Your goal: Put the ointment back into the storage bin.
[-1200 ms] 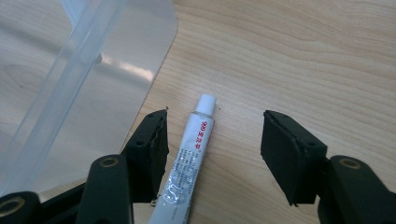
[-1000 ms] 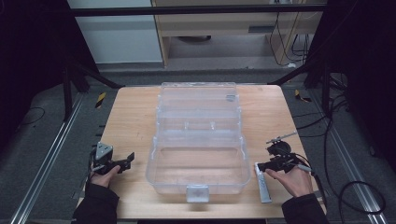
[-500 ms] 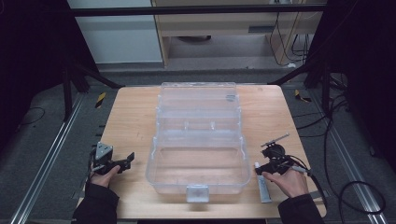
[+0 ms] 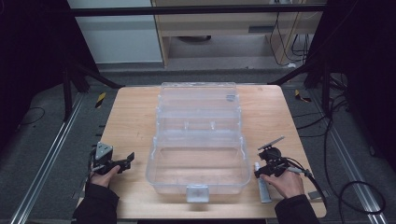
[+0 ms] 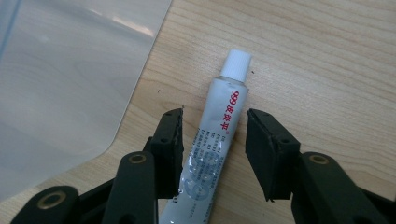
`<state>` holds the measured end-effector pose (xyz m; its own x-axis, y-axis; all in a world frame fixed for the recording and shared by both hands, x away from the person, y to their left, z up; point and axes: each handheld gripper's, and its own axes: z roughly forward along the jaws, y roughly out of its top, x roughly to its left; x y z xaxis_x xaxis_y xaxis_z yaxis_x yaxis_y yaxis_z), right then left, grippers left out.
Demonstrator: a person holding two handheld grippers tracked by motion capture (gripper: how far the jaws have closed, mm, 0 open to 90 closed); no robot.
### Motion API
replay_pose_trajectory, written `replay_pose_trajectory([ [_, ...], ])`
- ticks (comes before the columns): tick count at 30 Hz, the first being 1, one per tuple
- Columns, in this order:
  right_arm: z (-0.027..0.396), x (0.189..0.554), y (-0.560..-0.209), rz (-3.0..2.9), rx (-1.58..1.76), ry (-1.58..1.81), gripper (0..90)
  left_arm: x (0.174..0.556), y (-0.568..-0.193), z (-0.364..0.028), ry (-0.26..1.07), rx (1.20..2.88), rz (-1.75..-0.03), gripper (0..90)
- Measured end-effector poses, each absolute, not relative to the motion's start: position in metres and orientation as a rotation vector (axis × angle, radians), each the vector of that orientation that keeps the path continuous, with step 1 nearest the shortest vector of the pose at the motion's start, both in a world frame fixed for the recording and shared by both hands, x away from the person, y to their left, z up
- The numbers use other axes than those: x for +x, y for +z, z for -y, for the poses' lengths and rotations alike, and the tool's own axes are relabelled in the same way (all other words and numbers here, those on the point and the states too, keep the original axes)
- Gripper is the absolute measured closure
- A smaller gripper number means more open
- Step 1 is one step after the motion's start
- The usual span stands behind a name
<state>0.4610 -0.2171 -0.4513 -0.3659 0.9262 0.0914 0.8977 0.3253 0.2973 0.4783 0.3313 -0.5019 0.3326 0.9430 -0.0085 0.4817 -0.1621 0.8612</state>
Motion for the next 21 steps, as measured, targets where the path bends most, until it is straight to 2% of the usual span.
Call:
replay_pose_trajectory([
  [21, 0.208, 0.467, -0.464, -2.521, 1.705, 0.342, 67.9, 0.478, -0.502, -0.332, 0.714, 1.784, -1.269, 2.7],
])
